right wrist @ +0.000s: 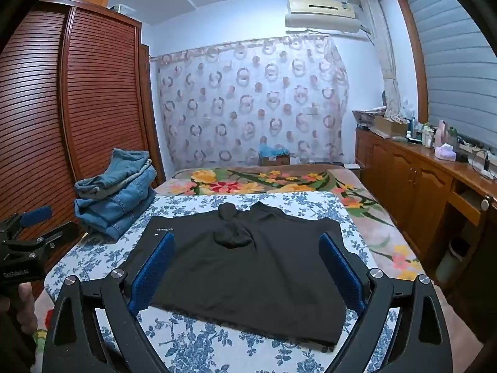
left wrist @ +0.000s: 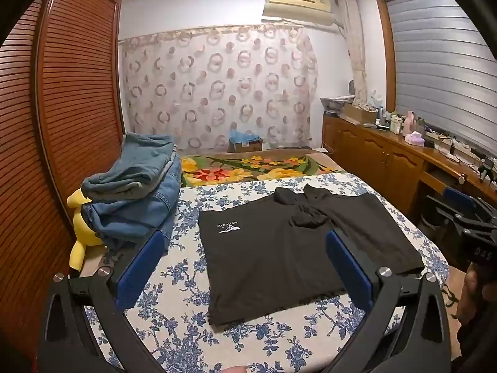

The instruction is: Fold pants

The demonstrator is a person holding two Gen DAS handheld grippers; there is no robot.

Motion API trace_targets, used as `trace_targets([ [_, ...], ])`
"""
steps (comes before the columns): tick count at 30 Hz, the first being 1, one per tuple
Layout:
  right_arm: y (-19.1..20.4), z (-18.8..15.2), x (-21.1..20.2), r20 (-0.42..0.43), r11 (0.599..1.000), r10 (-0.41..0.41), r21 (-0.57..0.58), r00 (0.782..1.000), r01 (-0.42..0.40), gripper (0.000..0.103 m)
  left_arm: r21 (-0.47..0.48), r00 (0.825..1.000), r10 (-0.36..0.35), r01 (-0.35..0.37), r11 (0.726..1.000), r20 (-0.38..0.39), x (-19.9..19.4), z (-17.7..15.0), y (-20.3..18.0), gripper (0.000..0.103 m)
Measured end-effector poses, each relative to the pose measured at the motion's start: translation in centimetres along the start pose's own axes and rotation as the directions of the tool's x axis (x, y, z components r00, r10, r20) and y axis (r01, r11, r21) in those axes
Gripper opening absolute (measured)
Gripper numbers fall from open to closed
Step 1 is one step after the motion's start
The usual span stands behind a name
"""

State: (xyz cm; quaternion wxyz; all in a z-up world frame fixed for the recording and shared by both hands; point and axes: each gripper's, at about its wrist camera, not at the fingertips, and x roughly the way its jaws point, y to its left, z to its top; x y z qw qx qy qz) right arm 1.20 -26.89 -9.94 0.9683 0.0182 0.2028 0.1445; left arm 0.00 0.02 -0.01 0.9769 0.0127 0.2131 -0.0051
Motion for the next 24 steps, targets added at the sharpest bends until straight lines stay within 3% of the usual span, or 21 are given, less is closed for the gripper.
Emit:
trace_targets([
  [24, 0.22, -0.12, -0.12, 0.014, 1.000, 0.006, -0.009, 1.000, -0.006, 0.094, -0.010, 1.000, -0.002, 0.002, 1.000, 0.001, 0.07, -0.04, 0.01, 0.103],
])
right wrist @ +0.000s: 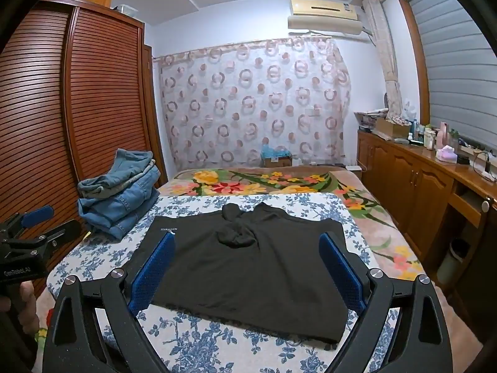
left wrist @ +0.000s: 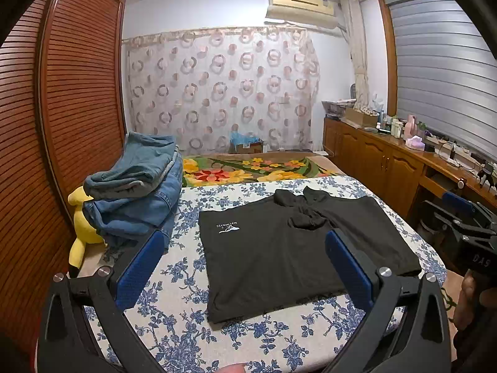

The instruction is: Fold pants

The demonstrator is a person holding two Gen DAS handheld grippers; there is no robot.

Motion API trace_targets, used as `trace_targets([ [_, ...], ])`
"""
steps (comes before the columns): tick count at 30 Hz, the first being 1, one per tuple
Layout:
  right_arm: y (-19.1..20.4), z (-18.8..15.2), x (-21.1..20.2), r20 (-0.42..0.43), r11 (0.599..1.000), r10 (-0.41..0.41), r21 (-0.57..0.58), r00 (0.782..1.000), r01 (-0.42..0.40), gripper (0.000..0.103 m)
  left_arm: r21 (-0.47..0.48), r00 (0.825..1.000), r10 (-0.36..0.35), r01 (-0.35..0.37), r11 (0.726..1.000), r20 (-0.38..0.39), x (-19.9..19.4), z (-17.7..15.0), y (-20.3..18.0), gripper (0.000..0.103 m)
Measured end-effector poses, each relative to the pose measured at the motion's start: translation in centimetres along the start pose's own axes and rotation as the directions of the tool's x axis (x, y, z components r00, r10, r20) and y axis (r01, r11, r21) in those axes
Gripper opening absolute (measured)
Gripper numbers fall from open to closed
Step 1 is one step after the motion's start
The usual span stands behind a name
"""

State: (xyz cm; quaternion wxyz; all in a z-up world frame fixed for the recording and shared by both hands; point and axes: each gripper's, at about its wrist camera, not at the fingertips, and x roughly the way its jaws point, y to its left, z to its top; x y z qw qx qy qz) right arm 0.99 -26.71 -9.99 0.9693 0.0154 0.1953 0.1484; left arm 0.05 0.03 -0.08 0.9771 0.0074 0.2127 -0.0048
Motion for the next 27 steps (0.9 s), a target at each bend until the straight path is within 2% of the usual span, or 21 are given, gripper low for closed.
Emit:
trace_targets([
  [27, 0.15, -0.09, -0.16, 0.003, 1.000, 0.003, -0.002, 1.000, -0.003, 0.094, -0.001, 1.000, 0.000, 0.000, 1.000, 0.008, -0.15, 0.14, -0.15, 0.103],
])
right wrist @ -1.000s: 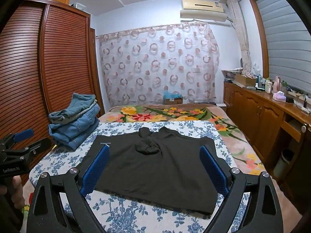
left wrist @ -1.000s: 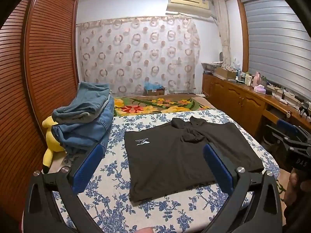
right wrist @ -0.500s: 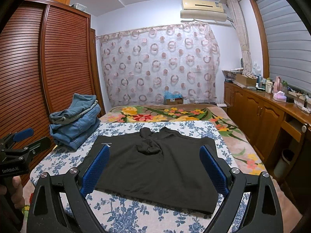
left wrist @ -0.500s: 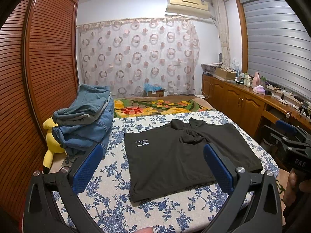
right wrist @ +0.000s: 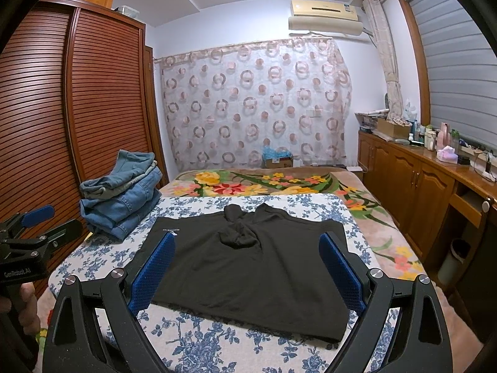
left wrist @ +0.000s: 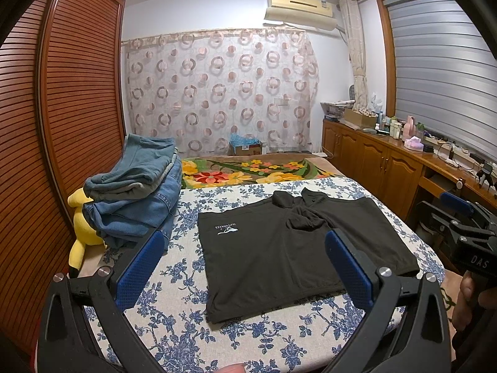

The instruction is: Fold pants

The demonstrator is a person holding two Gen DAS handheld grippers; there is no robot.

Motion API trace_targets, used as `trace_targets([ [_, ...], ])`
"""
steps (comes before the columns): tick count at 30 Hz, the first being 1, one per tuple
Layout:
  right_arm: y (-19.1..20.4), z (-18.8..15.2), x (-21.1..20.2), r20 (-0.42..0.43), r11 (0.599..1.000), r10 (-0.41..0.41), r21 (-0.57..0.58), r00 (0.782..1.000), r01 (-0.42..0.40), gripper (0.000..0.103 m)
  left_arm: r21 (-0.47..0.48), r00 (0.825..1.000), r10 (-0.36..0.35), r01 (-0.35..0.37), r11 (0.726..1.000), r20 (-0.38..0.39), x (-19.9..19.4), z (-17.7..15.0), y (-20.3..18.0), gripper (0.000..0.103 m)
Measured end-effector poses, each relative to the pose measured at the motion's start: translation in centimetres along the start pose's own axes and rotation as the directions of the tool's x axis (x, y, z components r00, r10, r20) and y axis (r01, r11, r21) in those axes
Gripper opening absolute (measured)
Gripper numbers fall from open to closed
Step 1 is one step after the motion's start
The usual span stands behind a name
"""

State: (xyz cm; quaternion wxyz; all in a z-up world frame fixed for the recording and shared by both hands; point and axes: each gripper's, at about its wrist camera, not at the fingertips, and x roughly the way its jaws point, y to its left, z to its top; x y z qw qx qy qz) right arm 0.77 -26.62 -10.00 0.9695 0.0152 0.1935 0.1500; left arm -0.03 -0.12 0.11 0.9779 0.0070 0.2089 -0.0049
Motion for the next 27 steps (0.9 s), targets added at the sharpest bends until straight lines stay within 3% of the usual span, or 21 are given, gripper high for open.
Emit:
trace_targets([
  [27, -0.09, 0.06, -0.19, 0.006, 1.000, 0.000, 0.006, 1.000, -0.001, 0.094, 0.001, 1.000, 0.000, 0.000, 1.000, 0.003, -0.54, 0.37, 0.00, 0.103],
])
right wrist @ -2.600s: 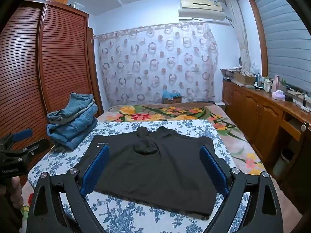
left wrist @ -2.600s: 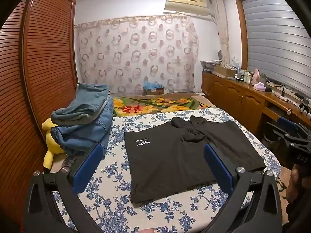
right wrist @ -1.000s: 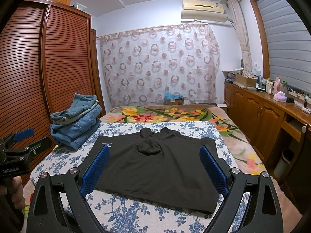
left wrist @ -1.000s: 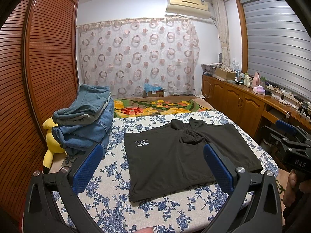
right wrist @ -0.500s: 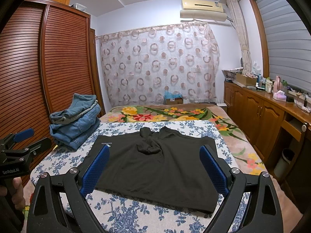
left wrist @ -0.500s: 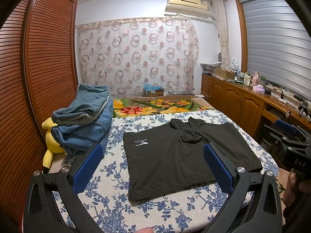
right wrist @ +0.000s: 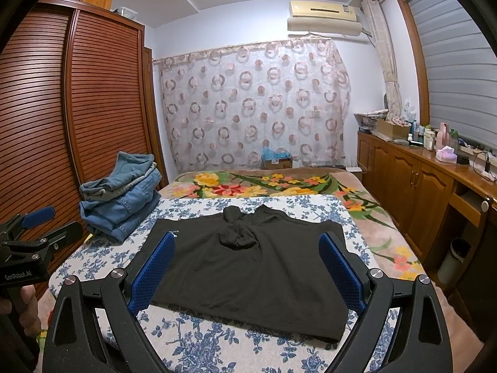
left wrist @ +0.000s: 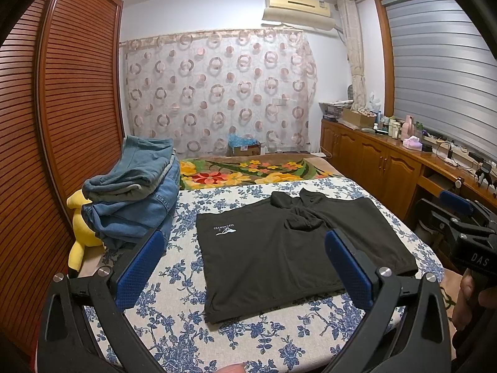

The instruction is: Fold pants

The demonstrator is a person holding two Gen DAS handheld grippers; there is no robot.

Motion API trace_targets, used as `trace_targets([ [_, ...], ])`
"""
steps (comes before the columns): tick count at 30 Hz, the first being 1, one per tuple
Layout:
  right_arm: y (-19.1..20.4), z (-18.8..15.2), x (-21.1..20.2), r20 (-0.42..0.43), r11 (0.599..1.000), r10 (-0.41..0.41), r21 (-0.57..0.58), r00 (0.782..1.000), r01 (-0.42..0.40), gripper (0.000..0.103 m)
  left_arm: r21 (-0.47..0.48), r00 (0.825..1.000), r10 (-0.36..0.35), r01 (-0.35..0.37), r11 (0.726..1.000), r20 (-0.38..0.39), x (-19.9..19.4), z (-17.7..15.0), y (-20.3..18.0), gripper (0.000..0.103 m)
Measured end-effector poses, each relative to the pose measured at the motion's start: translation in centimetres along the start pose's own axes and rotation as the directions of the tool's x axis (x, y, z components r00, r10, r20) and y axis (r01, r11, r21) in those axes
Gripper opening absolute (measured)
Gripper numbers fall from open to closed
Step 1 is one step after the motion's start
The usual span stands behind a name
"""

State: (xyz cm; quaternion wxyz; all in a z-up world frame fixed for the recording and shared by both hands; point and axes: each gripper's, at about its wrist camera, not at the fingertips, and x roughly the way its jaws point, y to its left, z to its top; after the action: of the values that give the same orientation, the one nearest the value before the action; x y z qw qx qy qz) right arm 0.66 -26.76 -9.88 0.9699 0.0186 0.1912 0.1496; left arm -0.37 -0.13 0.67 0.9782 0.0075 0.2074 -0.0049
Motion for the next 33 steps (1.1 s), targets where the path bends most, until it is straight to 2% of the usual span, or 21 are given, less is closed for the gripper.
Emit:
trace_targets([
  [22, -0.1, -0.1, 0.1, -0.002, 1.000, -0.003, 0.000, 1.000, 0.003, 0.094, -0.002, 1.000, -0.003, 0.003, 1.000, -0.004, -0.5, 0.1, -0.6, 0.103],
  [27, -0.5, -0.3, 0.5, -0.017, 1.000, -0.006, 0.007, 1.000, 0.006, 0.094, 0.001, 0.999, -0.005, 0.005, 1.000, -0.041, -0.4, 0.4, -1.8, 0.103],
  [33, -1.0, -0.6, 1.4, -0.041, 1.000, -0.016, 0.012, 0.999, 0.017, 0.094, 0.014, 0.996, -0.023, 0.024, 1.000, -0.088, 2.5, -1.1, -1.4, 0.103],
])
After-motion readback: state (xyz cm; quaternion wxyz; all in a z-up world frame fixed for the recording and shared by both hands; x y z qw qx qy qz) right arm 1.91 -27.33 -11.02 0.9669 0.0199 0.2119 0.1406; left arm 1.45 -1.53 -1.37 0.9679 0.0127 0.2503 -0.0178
